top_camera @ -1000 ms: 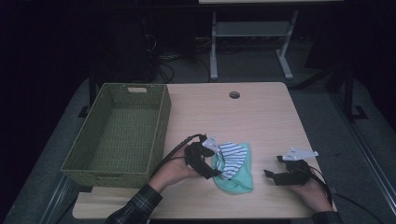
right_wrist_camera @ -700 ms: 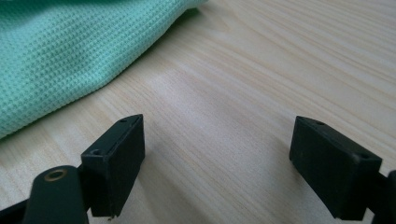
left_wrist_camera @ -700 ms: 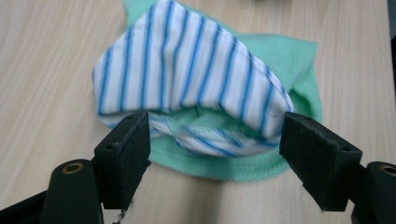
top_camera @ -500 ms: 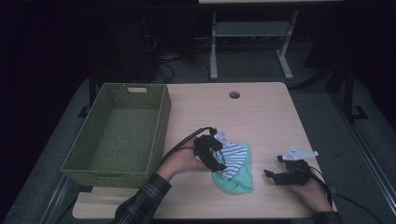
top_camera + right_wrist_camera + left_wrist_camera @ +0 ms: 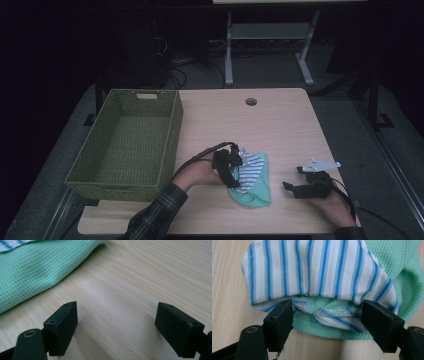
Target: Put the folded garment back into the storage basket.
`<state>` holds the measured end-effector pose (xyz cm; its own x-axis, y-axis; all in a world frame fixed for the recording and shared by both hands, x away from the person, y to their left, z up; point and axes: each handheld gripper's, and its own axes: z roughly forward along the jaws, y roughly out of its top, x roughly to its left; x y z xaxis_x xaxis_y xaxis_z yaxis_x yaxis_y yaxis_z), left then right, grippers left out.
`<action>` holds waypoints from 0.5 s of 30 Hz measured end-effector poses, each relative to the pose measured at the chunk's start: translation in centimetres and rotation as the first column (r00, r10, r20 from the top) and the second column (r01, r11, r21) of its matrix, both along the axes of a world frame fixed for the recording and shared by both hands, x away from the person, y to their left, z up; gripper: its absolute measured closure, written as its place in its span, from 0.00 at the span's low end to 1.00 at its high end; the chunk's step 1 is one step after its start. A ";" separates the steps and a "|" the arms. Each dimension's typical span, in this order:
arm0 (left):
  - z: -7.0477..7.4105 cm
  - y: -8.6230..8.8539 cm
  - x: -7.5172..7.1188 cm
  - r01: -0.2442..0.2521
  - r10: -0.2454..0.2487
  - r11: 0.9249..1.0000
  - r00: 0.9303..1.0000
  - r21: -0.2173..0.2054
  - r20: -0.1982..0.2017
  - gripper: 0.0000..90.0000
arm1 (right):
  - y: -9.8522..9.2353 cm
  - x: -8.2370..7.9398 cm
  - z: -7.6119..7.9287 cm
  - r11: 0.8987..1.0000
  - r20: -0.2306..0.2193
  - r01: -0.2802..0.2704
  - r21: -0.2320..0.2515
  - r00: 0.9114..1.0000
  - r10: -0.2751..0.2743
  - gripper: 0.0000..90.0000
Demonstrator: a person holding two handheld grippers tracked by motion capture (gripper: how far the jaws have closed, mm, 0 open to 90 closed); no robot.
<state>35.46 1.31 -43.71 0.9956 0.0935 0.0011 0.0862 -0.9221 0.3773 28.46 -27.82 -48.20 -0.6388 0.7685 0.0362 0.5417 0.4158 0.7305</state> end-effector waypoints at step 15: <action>-0.9 -0.1 0.2 0.016 -0.015 1.000 1.000 0.023 -0.022 0.27 | 0.0 0.0 0.0 1.000 0.000 0.001 0.000 1.000 -0.001 0.20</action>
<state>35.69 1.20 -44.56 0.9968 0.0783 -0.0182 0.0796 -0.9319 0.3539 28.45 -27.82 -48.20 -0.6383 0.7690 0.0357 0.5416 0.4156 0.7307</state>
